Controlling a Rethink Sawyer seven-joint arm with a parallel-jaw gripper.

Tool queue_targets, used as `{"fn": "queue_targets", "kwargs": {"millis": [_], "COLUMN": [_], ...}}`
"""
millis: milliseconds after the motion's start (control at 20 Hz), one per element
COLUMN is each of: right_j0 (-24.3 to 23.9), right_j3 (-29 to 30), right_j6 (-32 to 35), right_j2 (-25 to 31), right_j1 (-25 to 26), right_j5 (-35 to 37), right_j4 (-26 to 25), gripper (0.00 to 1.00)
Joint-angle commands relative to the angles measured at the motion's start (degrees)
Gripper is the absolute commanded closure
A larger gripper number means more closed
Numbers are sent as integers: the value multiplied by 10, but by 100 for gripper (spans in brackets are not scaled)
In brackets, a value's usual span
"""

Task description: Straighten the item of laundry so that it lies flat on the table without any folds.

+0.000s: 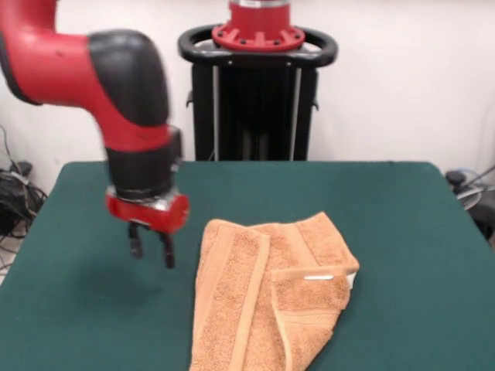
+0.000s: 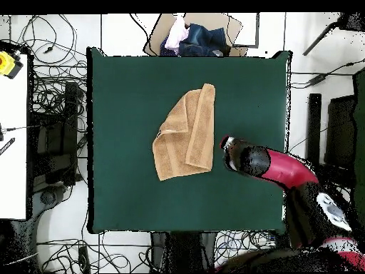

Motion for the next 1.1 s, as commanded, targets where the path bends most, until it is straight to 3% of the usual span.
{"fn": "queue_targets", "kwargs": {"millis": [50,200,350,450,600,650,700,800,850,900,950,1100], "right_j0": [116,21,-100,-171,-229,-244,-298,-309,-245,-155,-197,-177], "right_j3": [-137,-125,-90,-72,-86,-91,-82,-93,-128,-183,-169,-158], "right_j6": [-76,-134,-207,-285,-362,-359,-412,-378,-245,-121,-175,-125], "right_j2": [-85,-40,42,100,141,153,212,215,132,31,73,36], "right_j1": [92,91,83,84,98,104,129,134,120,122,134,129], "right_j5": [194,122,49,58,89,50,33,-9,-17,-40,-39,-21], "right_j4": [-116,-150,-177,-189,-205,-228,-229,-246,-243,-301,-281,-272], "gripper": [0,0,0,0,0,0,0,0,0,0,0,0]}}
